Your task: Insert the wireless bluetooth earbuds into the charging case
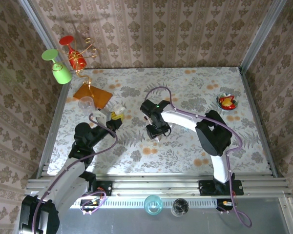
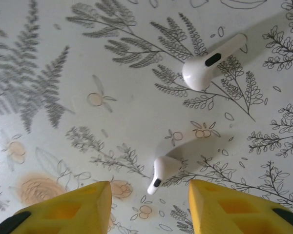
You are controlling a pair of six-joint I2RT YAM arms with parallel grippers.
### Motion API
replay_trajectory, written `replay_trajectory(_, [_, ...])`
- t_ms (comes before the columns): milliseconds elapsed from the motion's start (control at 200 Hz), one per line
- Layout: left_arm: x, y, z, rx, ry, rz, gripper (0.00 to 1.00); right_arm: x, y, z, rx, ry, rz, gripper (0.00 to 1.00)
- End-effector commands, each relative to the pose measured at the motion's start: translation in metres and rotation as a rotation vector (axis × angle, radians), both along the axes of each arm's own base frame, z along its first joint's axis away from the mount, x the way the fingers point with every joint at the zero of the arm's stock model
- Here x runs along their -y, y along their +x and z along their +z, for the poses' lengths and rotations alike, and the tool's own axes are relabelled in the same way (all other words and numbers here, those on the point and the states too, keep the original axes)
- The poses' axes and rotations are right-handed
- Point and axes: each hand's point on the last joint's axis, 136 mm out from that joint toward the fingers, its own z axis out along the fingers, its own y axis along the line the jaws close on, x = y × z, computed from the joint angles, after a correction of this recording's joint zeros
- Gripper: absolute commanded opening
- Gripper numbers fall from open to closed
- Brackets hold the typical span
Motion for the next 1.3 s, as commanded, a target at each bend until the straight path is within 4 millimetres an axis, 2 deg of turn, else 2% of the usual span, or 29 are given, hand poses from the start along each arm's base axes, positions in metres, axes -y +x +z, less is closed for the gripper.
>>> replay_trajectory(0, [-0.005,0.0,-0.001,0.014,0.0,0.019,0.11,0.018,-0.004,-0.009,-0.053,-0.119,-0.025,0.44])
replay_trajectory(285, [-0.004,0.001,-0.002,0.011,0.002,0.015,0.11,0.019,-0.002,-0.027,-0.093,-0.173,-0.025,0.36])
replay_trajectory(725, [-0.001,0.0,-0.004,0.003,-0.004,0.0,0.11,0.018,-0.003,-0.036,-0.087,-0.154,-0.049,0.24])
replay_trajectory(980, [0.004,0.003,-0.008,0.0,0.007,-0.015,0.11,0.012,0.009,0.006,0.046,0.019,-0.139,0.24])
replay_trajectory(1120, [0.02,-0.001,-0.009,0.041,0.042,-0.07,0.11,0.012,0.019,0.043,0.155,0.158,-0.198,0.24])
replay_trajectory(1230, [0.032,-0.001,-0.012,0.073,0.091,-0.091,0.11,0.008,0.026,0.08,0.266,0.279,-0.213,0.24])
replay_trajectory(1245, [0.04,-0.006,-0.012,0.078,0.097,-0.118,0.11,0.007,0.027,0.085,0.278,0.297,-0.213,0.24])
replay_trajectory(1295, [0.047,-0.008,-0.012,0.1,0.11,-0.135,0.11,0.006,0.027,0.102,0.319,0.349,-0.215,0.23])
